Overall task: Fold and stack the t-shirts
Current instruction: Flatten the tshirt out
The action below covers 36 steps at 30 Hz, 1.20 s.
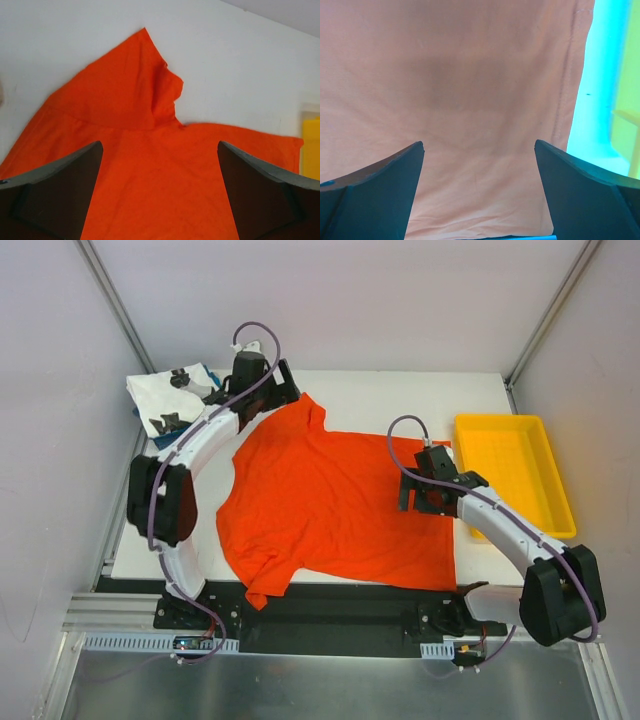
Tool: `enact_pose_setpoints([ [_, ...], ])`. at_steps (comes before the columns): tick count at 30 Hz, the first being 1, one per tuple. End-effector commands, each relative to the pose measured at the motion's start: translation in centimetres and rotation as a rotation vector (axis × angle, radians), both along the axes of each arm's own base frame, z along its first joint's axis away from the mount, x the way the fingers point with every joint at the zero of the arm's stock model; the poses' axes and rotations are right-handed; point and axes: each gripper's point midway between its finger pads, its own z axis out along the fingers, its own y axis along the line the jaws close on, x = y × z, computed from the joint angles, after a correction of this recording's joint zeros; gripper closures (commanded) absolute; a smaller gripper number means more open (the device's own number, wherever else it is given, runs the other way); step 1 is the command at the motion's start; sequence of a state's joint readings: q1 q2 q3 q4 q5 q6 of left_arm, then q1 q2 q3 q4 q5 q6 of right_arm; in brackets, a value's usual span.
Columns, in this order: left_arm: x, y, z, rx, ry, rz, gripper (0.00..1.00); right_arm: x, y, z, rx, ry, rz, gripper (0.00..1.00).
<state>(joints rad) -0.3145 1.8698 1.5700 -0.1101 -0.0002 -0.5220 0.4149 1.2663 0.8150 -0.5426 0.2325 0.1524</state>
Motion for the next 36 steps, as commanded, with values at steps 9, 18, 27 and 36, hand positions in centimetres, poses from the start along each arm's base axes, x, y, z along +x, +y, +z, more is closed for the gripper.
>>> enact_pose_setpoints([
  [9, -13.0, 2.4, -10.5, 0.049, 0.368, -0.064, 0.01, -0.9, -0.1, 1.0, 0.062, -0.053, -0.073, 0.03],
  [18, -14.4, 3.0, -13.6, 0.072, 0.463, -0.041, 0.01, 0.2, 0.3, -0.8, 0.031, -0.003, -0.048, 0.03],
  [27, -13.7, 3.9, -15.1, 0.134, 0.501, -0.003, 0.01, 2.6, 0.5, -3.6, 0.020, 0.106, -0.089, 0.03],
  [36, -11.5, 4.8, -16.2, 0.158, 0.543, 0.028, 0.01, 6.7, -0.7, -5.7, 0.038, 0.221, -0.138, 0.03],
])
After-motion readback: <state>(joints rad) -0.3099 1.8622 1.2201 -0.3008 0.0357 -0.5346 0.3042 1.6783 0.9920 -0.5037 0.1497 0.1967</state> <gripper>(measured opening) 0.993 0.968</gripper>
